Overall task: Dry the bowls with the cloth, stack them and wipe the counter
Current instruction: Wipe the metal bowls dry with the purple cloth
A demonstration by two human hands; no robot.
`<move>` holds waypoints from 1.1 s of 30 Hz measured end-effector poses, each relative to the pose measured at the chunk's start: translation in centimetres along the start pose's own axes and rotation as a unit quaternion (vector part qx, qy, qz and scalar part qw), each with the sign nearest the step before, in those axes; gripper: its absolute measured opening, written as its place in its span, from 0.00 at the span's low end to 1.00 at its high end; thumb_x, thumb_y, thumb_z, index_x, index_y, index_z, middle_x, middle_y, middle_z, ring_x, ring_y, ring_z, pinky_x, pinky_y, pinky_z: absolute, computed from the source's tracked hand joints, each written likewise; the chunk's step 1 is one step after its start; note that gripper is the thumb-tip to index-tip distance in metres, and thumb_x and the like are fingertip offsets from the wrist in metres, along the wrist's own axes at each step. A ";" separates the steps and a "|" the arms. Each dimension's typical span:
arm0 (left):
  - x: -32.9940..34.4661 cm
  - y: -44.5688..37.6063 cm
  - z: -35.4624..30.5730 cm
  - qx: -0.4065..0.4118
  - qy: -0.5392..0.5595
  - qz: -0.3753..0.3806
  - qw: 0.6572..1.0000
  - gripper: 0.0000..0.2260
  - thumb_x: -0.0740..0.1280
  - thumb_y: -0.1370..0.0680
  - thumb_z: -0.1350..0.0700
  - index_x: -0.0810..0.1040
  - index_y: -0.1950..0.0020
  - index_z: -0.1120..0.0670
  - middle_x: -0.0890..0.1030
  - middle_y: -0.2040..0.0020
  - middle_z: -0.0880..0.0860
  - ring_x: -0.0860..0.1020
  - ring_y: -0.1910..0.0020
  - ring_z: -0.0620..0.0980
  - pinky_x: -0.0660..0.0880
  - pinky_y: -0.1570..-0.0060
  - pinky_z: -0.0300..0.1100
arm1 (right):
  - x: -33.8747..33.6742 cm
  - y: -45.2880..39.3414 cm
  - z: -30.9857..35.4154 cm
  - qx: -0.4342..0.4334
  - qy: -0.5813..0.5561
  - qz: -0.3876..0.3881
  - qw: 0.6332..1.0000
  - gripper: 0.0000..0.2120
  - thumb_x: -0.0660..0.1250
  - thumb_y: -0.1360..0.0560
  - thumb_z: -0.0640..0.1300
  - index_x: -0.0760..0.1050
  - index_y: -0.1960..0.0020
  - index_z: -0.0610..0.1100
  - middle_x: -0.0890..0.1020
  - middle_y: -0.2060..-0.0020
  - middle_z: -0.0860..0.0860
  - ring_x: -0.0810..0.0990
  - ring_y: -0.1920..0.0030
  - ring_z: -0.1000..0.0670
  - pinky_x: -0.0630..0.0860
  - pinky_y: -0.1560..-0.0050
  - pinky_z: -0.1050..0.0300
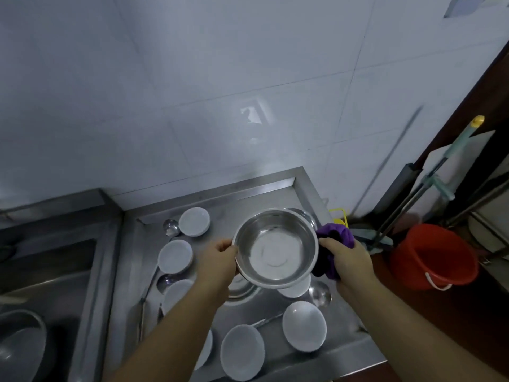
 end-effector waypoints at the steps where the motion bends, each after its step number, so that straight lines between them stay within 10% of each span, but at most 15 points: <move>1: 1.4 -0.3 0.0 -0.007 0.000 -0.005 1.000 0.12 0.67 0.22 0.63 0.87 0.60 0.53 0.85 0.63 0.60 0.79 0.64 0.54 0.81 0.59 0.51 | -0.7 -1.5 0.4 0.004 0.008 0.002 1.000 0.06 0.74 0.28 0.34 0.85 0.57 0.43 0.81 0.68 0.42 0.78 0.71 0.45 0.74 0.69 0.52; 18: 13.9 -10.3 3.9 -0.114 0.017 -0.052 0.992 0.11 0.69 0.24 0.65 0.82 0.41 0.61 0.85 0.49 0.65 0.85 0.52 0.63 0.85 0.47 0.56 | -3.7 -18.5 -0.8 0.009 0.202 -0.033 0.979 0.13 0.74 0.41 0.42 0.78 0.58 0.50 0.80 0.71 0.55 0.78 0.68 0.49 0.76 0.68 0.56; 28: 14.4 -16.8 6.8 -0.133 -0.105 -0.064 0.983 0.08 0.69 0.28 0.55 0.81 0.50 0.49 0.86 0.53 0.54 0.85 0.52 0.57 0.85 0.47 0.56 | -2.6 -23.1 -6.4 0.007 0.311 -0.057 0.949 0.18 0.76 0.33 0.41 0.78 0.44 0.47 0.83 0.53 0.42 0.82 0.51 0.37 0.81 0.47 0.36; 33: 13.9 -19.2 7.7 -0.122 -0.143 -0.058 0.980 0.06 0.68 0.28 0.53 0.81 0.52 0.47 0.86 0.54 0.52 0.85 0.51 0.57 0.83 0.44 0.59 | -1.6 -23.3 -7.1 -0.016 0.318 -0.037 0.947 0.16 0.75 0.34 0.38 0.76 0.51 0.51 0.81 0.58 0.46 0.79 0.63 0.56 0.75 0.65 0.61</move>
Point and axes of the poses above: each hand's wrist, its own y-axis away from the middle knuckle, its own x-axis out of the palm, z = x × y, the point moved 7 cm from there along -y, towards the middle knuckle
